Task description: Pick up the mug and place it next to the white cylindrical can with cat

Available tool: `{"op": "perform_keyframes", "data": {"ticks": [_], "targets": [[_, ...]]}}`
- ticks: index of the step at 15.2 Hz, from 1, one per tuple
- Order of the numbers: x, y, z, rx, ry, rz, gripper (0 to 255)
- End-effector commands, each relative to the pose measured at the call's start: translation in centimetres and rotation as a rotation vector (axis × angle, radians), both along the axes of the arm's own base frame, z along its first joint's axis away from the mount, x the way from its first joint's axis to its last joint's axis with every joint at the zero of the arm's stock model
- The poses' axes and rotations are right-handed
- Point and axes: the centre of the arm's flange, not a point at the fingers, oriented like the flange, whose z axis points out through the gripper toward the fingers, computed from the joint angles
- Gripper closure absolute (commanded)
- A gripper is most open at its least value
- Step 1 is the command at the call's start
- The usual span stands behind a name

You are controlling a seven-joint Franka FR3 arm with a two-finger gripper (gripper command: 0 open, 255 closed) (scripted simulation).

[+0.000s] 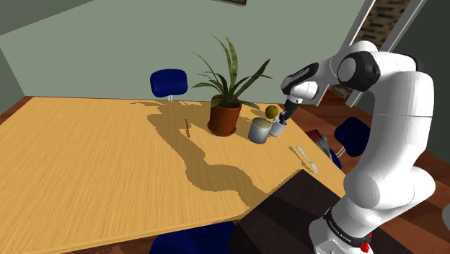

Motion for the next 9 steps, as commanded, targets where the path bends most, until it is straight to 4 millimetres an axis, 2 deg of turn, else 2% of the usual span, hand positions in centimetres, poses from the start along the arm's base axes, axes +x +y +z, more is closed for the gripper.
{"op": "perform_keyframes", "data": {"ticks": [1, 7, 8, 9], "targets": [[0.1, 0.2, -1.5, 0.005, 0.003, 0.005, 255], [0.0, -0.1, -1.3, 0.0, 0.0, 0.0, 255], [0.0, -0.1, -1.3, 0.0, 0.0, 0.0, 0], [0.8, 1.0, -0.4, -0.02, 0.009, 0.114, 0]]}}
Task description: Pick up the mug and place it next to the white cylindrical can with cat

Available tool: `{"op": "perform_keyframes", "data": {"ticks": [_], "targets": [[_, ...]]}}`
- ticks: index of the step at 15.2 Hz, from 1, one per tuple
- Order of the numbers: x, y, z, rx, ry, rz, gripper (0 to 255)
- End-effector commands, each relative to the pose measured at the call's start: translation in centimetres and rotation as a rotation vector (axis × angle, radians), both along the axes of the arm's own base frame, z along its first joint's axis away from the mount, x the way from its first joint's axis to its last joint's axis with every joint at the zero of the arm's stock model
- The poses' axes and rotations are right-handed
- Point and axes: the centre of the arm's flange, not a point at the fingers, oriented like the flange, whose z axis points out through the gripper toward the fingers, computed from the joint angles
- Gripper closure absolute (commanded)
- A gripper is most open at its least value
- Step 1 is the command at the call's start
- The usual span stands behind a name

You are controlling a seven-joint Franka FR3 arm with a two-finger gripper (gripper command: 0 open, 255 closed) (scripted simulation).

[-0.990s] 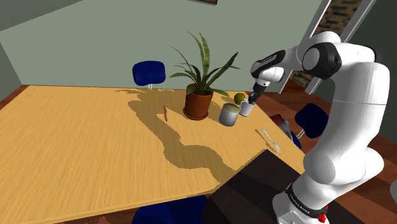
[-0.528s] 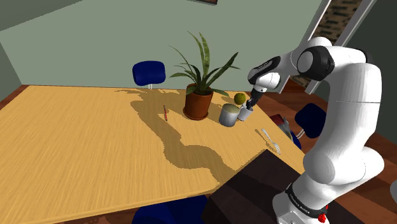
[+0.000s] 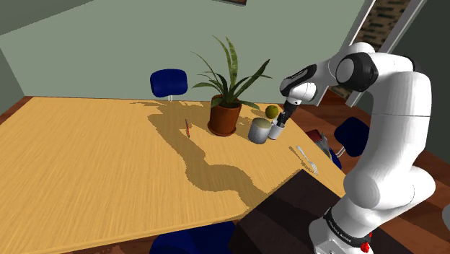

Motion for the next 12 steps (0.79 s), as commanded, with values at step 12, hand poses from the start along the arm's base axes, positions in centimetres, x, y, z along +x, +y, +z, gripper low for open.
{"op": "perform_keyframes", "data": {"ticks": [12], "targets": [[1.9, 13.0, 6.3, -0.194, 0.091, 1.097, 0]]}}
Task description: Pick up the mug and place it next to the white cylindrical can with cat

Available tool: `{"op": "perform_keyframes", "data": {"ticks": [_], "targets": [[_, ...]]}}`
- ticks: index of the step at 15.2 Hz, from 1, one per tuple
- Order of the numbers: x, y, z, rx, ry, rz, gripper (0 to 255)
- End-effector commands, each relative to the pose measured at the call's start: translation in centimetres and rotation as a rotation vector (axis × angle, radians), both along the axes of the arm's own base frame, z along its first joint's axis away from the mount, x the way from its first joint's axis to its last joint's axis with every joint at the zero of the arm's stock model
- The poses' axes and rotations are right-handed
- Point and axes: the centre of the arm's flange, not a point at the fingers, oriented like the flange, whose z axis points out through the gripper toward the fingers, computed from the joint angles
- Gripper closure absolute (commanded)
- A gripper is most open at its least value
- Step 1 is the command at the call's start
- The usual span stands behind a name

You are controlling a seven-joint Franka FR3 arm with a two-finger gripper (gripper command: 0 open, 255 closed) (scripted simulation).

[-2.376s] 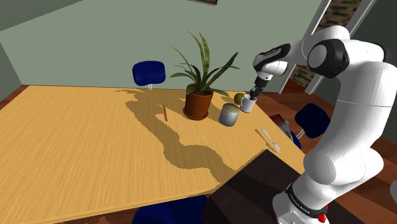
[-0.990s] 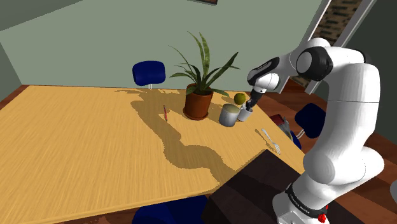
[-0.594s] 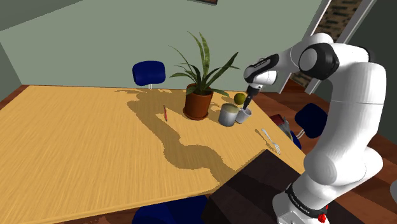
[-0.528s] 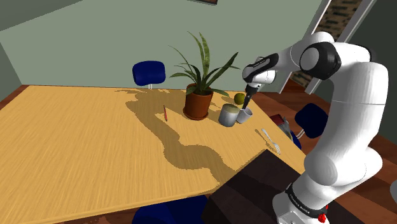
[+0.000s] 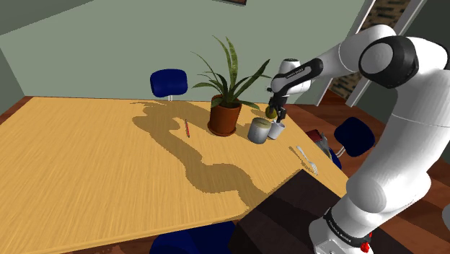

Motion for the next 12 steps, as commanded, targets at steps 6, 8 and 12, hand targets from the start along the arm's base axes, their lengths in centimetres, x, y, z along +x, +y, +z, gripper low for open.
{"op": "perform_keyframes", "data": {"ticks": [6, 8, 12], "targets": [[-0.1, -0.3, -3.2, -0.003, 0.002, 0.019, 0], [-0.1, -0.3, -3.2, -0.003, 0.002, 0.019, 0], [-0.1, -0.3, -3.2, -0.003, 0.002, 0.019, 0]]}}
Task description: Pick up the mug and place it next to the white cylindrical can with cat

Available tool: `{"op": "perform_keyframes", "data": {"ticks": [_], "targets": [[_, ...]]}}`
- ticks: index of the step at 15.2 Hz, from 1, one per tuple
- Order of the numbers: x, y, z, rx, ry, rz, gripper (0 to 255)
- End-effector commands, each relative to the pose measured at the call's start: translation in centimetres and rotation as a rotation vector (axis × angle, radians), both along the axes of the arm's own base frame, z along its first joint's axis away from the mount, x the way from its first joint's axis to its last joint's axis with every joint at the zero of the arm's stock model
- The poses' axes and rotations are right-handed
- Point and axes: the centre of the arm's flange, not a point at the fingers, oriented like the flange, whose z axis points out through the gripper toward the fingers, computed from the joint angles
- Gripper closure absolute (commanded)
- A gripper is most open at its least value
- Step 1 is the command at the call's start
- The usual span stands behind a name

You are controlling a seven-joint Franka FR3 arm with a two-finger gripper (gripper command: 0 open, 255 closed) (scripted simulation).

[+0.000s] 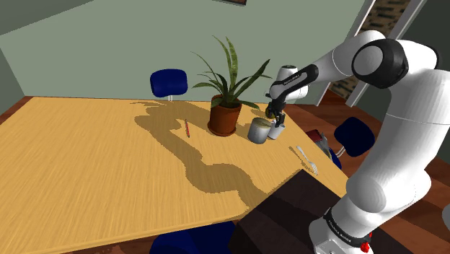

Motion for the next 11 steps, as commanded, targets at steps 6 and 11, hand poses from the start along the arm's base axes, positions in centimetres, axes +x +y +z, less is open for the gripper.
{"op": "perform_keyframes", "data": {"ticks": [6, 11], "targets": [[0.0, 0.03, -0.01, 0.0, 0.0, 0.0, 255], [0.11, 0.09, 0.27, -0.001, -0.004, 0.002, 255]]}}
